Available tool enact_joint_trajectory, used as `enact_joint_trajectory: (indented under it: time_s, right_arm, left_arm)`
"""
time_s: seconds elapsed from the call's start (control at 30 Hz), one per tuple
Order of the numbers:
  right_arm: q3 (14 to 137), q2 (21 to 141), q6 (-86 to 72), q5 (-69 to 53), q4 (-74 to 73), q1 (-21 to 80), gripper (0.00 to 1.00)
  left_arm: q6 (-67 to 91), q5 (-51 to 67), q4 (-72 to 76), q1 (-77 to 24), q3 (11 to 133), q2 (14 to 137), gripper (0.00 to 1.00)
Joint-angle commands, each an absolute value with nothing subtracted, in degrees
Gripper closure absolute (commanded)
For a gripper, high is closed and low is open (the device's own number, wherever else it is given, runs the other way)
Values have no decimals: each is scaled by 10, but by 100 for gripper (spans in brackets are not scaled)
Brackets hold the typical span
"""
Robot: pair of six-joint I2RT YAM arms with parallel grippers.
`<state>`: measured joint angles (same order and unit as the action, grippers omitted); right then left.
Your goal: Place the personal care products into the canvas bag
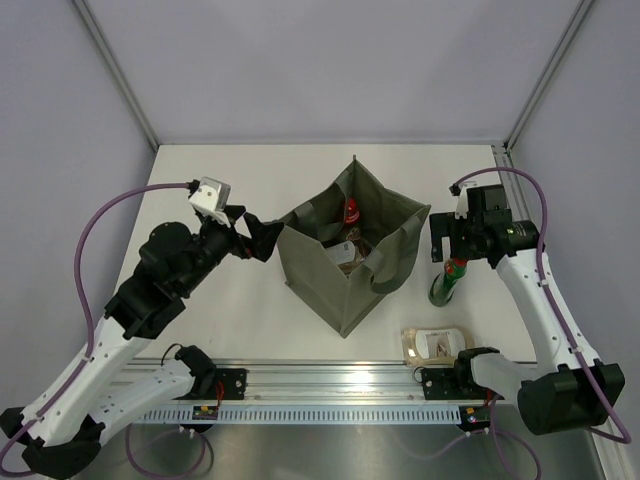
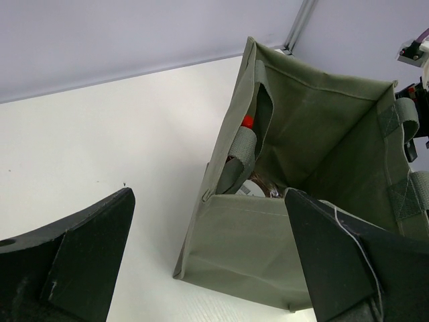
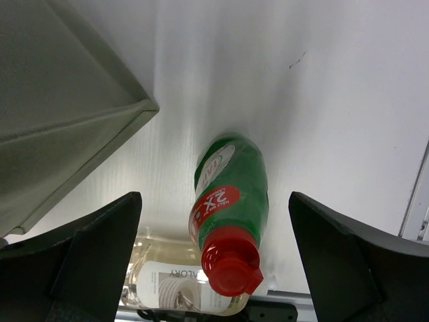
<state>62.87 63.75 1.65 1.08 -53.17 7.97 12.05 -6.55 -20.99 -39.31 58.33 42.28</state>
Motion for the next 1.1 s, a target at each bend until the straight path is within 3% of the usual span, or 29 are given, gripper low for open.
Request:
enact_joint_trajectory:
  time_s: [0.0,0.37,0.77,1.07]
  right_arm:
    - [651,654,-26,29,-553,77,1]
    - [710,735,-101,11,-630,31,0]
    - [698,811,-141,-129,-676,-25,1]
    - [703,857,-142,-192,-678,-50,20]
  left_arm:
    - [123,-82,-183,-390,574,413,1]
    - [115,-95,-196,-389,581,403,1]
    - [115,-107,-209,-389,588,404,1]
    - [113,-107,-207,-389,599,424,1]
